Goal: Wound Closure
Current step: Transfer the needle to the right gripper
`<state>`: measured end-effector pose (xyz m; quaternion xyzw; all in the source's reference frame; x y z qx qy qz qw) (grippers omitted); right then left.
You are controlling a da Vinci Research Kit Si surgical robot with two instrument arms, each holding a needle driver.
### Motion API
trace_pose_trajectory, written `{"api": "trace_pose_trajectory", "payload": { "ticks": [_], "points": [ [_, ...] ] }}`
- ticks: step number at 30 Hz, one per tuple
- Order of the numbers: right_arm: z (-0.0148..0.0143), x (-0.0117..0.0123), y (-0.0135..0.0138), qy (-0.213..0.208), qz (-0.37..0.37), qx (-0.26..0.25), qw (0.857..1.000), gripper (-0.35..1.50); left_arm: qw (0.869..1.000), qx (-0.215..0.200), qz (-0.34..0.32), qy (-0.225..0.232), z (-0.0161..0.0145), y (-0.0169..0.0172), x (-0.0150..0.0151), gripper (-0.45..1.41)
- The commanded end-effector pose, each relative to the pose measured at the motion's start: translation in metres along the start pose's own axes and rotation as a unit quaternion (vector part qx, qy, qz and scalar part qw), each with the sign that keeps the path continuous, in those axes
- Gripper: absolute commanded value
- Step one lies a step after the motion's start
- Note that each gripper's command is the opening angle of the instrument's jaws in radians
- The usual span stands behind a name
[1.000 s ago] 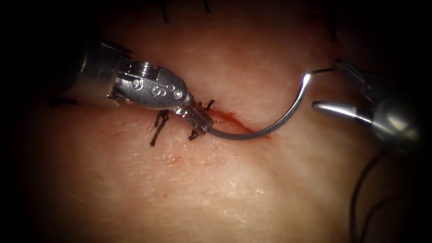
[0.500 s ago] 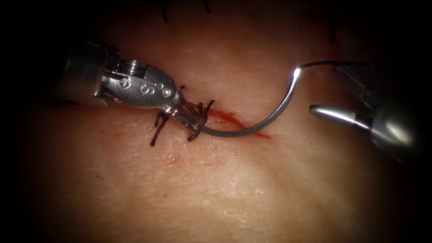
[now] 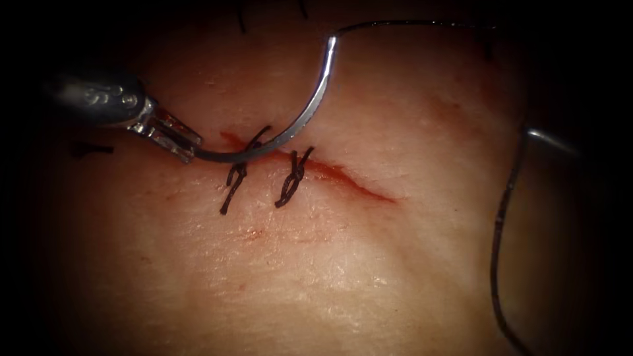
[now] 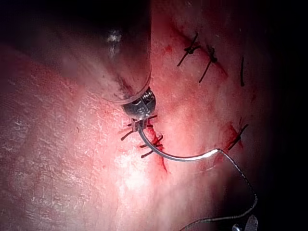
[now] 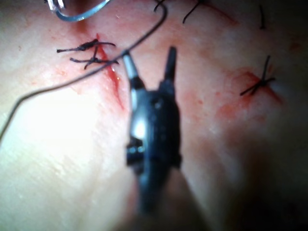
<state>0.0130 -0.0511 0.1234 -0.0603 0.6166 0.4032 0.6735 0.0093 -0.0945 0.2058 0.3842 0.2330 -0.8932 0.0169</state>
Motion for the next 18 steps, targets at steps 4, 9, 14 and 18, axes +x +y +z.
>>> {"api": "trace_pose_trajectory", "payload": {
  "ticks": [4,9,14,18],
  "points": [
    [-0.0023,-0.0017,0.0038,-0.032,-0.015,-0.062,0.997,1.31,0.999,0.023,-0.026,0.014,-0.0004,-0.0004,-0.0008,-0.45],
    [-0.0033,-0.0026,0.006,-0.092,-0.039,-0.09,0.991,1.35,0.998,0.044,-0.049,0.015,-0.0001,-0.0017,-0.0005,-0.45],
    [-0.0019,-0.0018,0.0059,-0.092,-0.041,-0.07,0.992,1.38,0.997,0.05,-0.062,0.022,0.0021,-0.0027,0.0017,-0.45],
    [0.0,-0.0005,0.0035,-0.093,-0.035,-0.032,0.995,1.38,0.995,0.06,-0.074,0.024,0.0042,-0.0035,0.0035,-0.45]
  ]
}}
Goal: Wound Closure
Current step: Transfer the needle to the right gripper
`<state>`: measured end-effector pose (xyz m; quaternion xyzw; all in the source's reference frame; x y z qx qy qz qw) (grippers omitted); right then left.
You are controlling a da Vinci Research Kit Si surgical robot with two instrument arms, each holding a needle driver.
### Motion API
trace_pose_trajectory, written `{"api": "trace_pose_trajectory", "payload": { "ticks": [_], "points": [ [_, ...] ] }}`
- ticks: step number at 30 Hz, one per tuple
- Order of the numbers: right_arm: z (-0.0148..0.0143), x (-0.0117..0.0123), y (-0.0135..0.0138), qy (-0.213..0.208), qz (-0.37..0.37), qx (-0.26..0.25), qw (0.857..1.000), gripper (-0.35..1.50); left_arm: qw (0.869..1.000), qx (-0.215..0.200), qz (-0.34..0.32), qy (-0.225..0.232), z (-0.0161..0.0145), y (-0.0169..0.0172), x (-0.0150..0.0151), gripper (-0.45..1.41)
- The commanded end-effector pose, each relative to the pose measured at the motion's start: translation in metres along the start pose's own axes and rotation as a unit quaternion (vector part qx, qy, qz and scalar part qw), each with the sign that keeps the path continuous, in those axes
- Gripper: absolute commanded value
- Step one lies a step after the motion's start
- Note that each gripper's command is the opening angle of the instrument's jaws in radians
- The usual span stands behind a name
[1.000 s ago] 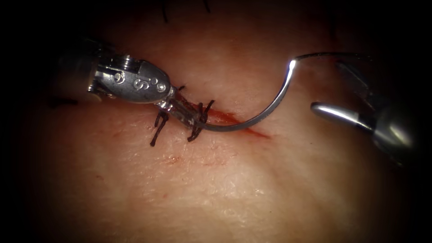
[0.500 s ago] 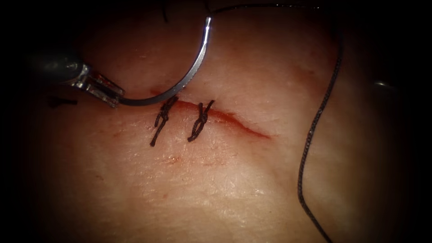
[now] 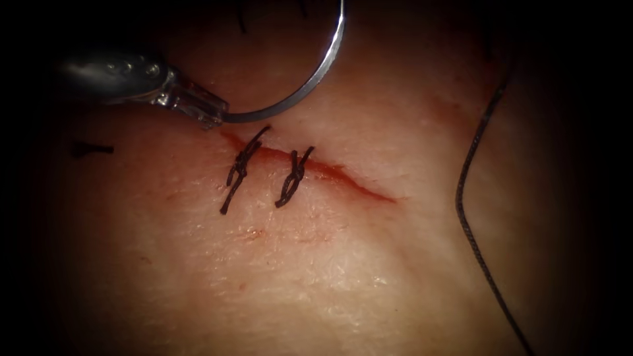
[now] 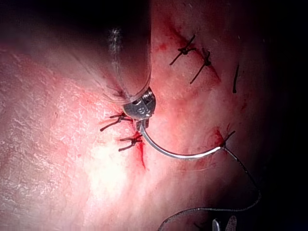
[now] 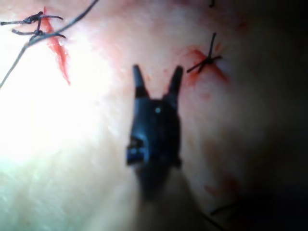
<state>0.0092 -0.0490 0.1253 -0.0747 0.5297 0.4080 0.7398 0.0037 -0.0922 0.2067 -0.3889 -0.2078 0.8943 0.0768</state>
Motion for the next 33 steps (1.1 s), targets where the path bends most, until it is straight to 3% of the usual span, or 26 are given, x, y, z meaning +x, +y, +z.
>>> {"api": "trace_pose_trajectory", "payload": {
  "ticks": [1,8,11,13,15,22,28,29,33],
  "points": [
    [0.0017,0.001,-0.0022,-0.001,0.003,0.024,1.0,1.36,1.0,0.006,-0.003,-0.002,0.0016,0.0002,0.0,-0.45],
    [0.0038,0.0041,-0.0088,-0.02,0.012,0.109,0.994,1.2,0.999,0.04,-0.006,-0.016,0.0042,0.0011,-0.0012,-0.45],
    [0.0049,0.0041,-0.0111,-0.031,0.02,0.132,0.991,1.18,0.998,0.054,-0.011,-0.022,0.005,0.0014,-0.0023,-0.45],
    [0.0065,0.0023,-0.0131,-0.054,0.027,0.14,0.988,1.13,0.996,0.08,-0.016,-0.035,0.0055,0.0016,-0.003,-0.45],
    [0.007,0.0015,-0.0135,-0.06,0.032,0.141,0.988,1.11,0.995,0.086,-0.017,-0.038,0.0056,0.0017,-0.0031,-0.45],
    [0.0114,-0.0046,-0.0152,-0.091,0.101,0.129,0.982,1.11,0.99,0.135,-0.017,-0.018,0.007,0.003,-0.0024,-0.45],
    [0.0134,-0.0054,-0.0147,-0.077,0.136,0.133,0.979,1.21,0.987,0.157,0.009,-0.008,0.0076,0.0036,-0.0011,-0.45],
    [0.0137,-0.0052,-0.0139,-0.05,0.147,0.113,0.981,1.3,0.986,0.169,0.009,-0.004,0.008,0.004,-0.0008,-0.45],
    [0.0141,-0.0045,-0.0127,-0.043,0.152,0.08,0.984,1.33,0.982,0.187,0.007,-0.003,0.0084,0.0047,-0.0006,-0.45]
  ]
}}
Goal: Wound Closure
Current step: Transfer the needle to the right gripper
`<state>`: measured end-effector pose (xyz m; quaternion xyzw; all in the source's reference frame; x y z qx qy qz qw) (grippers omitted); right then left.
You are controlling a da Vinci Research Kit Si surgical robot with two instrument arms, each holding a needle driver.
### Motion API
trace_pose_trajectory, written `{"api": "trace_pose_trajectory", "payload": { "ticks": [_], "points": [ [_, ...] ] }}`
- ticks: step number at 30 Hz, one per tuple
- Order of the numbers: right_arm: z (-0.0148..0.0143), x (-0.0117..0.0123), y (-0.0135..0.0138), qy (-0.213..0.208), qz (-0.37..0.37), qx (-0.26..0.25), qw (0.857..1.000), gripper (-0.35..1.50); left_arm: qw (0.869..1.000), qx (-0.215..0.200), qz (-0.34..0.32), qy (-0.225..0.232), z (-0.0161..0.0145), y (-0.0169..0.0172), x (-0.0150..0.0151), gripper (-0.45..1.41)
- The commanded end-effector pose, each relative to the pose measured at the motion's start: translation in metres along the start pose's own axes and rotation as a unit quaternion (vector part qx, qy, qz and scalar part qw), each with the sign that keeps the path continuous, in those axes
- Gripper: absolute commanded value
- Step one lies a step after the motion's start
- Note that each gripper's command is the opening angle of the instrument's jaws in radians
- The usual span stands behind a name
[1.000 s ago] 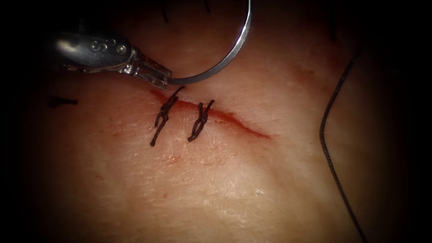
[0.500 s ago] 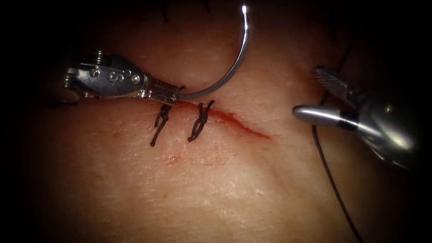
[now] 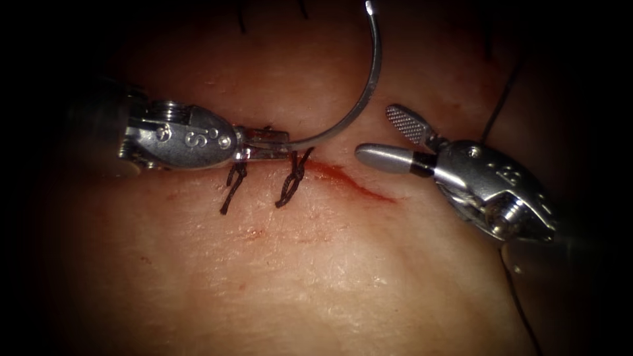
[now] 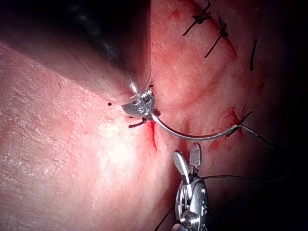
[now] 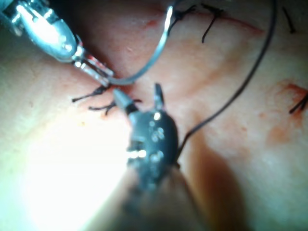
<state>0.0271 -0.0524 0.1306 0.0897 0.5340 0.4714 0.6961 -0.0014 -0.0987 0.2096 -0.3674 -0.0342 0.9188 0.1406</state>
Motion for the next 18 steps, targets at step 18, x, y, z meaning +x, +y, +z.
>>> {"api": "trace_pose_trajectory", "payload": {
  "ticks": [18],
  "points": [
    [0.0026,0.006,-0.0042,-0.016,-0.078,-0.176,0.981,1.25,0.997,0.067,-0.021,-0.028,0.0017,0.004,0.0012,-0.45]
  ]
}}
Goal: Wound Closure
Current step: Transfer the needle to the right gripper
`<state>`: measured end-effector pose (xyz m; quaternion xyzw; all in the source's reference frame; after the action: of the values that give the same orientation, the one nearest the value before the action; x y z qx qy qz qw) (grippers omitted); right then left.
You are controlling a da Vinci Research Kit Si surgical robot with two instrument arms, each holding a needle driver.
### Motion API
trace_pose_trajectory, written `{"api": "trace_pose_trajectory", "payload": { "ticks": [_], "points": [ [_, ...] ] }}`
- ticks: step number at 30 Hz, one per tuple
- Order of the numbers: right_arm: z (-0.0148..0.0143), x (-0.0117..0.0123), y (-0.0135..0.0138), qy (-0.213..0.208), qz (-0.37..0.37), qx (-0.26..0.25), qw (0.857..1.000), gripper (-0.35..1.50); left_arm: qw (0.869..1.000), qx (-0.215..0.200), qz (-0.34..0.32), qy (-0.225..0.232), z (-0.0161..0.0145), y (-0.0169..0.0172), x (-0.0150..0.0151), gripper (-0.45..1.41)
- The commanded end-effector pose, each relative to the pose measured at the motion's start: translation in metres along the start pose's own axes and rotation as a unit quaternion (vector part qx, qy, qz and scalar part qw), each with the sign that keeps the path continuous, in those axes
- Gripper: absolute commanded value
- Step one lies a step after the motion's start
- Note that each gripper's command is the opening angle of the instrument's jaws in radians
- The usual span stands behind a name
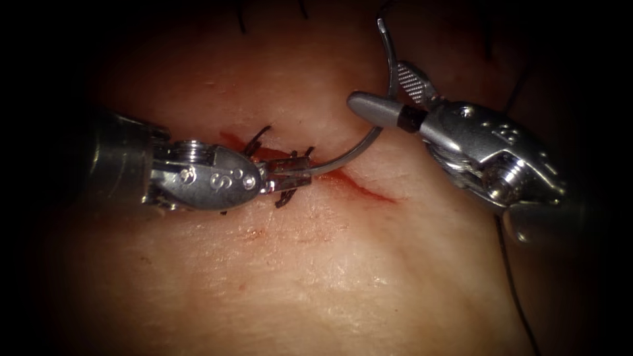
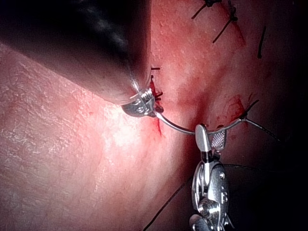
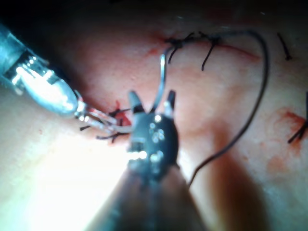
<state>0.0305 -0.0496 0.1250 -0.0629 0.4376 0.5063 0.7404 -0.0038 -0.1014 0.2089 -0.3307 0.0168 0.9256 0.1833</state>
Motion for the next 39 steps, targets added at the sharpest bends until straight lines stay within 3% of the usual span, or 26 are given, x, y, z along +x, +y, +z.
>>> {"api": "trace_pose_trajectory", "payload": {
  "ticks": [1,7,15,18,19,20,22,31,34,36,38,39],
  "points": [
    [0.001,0.0005,-0.001,0.0,-0.013,-0.01,1.0,1.25,1.0,0.0,-0.001,-0.001,0.0006,0.0007,-0.0002,-0.45],
    [0.0027,0.0006,-0.0025,-0.029,-0.074,-0.054,0.995,1.25,1.0,0.003,0.003,-0.004,0.0005,0.0009,-0.0002,-0.45],
    [0.004,-0.0006,-0.0016,-0.049,-0.084,-0.066,0.993,1.23,1.0,0.006,0.009,-0.008,0.0005,0.0009,0.0,-0.45],
    [0.0039,-0.0008,-0.0017,-0.05,-0.085,-0.065,0.993,0.87,1.0,0.006,0.009,-0.008,0.0004,0.001,0.0,-0.45],
    [0.0037,-0.0008,-0.002,-0.049,-0.082,-0.063,0.993,0.42,1.0,0.007,0.011,-0.009,0.0004,0.0011,0.0001,-0.45],
    [0.0037,-0.0008,-0.002,-0.049,-0.082,-0.063,0.993,0.42,1.0,0.007,0.011,-0.009,0.0004,0.0011,0.0001,-0.45],
    [0.0036,-0.0008,-0.0022,-0.049,-0.07,-0.058,0.995,-0.35,1.0,0.008,0.011,-0.01,0.0004,0.0011,0.0001,-0.45],
    [0.002,-0.0002,-0.0014,-0.033,-0.056,-0.057,0.996,-0.35,1.0,0.001,0.008,-0.007,0.0002,0.0009,0.0001,-0.4],
    [0.0013,0.0002,-0.0008,-0.016,-0.066,-0.047,0.997,-0.35,0.998,-0.041,-0.035,0.021,-0.0001,0.0006,0.0003,0.54],
    [0.0011,0.0003,-0.0004,-0.004,-0.074,-0.027,0.997,-0.35,0.989,-0.087,-0.108,0.043,-0.0005,0.0004,0.0007,0.98],
    [0.0011,0.0003,-0.0001,0.014,-0.079,0.009,0.997,-0.35,0.97,-0.156,-0.172,0.071,-0.0012,0.0003,0.0015,1.18],
    [0.0011,0.0003,-0.0001,0.014,-0.079,0.009,0.997,-0.35,0.97,-0.156,-0.172,0.071,-0.0012,0.0003,0.0015,1.18]
  ]
}}
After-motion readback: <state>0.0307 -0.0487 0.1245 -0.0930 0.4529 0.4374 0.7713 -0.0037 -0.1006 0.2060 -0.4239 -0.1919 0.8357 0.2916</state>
